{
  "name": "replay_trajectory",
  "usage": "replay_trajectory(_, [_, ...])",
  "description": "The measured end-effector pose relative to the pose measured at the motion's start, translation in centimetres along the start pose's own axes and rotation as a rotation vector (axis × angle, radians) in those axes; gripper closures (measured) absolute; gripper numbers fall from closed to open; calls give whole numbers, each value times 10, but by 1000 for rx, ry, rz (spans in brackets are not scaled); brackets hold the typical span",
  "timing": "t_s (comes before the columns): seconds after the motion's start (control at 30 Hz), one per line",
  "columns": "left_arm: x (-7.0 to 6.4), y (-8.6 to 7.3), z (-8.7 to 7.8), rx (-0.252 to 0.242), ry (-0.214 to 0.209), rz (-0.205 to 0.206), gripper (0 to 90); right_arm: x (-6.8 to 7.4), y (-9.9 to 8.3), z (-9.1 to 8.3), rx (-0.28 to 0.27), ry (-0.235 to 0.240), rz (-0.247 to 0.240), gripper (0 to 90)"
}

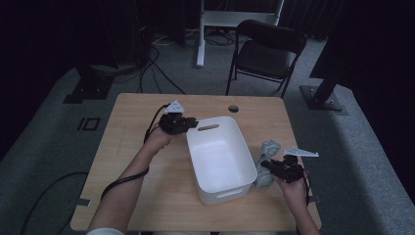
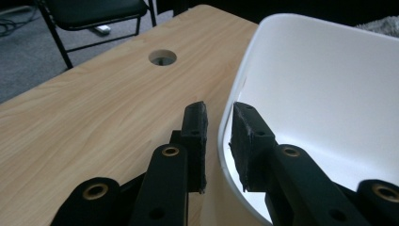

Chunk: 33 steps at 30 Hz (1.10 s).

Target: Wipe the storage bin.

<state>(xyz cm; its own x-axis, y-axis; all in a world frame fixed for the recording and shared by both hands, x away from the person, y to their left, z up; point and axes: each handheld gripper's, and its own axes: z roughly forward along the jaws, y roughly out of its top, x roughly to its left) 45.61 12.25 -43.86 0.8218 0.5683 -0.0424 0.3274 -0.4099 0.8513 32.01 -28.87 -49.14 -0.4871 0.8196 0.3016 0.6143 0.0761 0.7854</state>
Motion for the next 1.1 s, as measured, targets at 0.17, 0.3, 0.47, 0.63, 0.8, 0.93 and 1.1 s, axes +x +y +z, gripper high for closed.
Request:
replay_trajectory(0.17, [-2, -2, 1, 3, 1, 4, 804, -1, 0, 0, -1, -1, -1, 760])
replay_trajectory(0.3, [-4, -3, -2, 6, 26, -3, 822, -1, 0, -1, -3, -1, 2, 760])
replay_trajectory(0.47, [-3, -10, -14, 11, 69, -24, 833, -1, 1, -2, -8, -3, 2, 760])
replay_trajectory(0.63, [0, -18, -27, 9, 135, -71, 835, -1, 1, -1, -7, -6, 1, 761])
replay_trajectory(0.8, [2, -25, -37, -6, 165, -100, 830, 1, 1, 0, -5, -6, -2, 760])
replay_trajectory(0.93, [6, -24, -37, -36, 139, -99, 740, 3, 2, 1, -1, -3, -7, 760])
replay_trajectory(1.1, [8, -20, -29, -4, 136, -92, 697, 3, 1, 1, 1, -4, -5, 760])
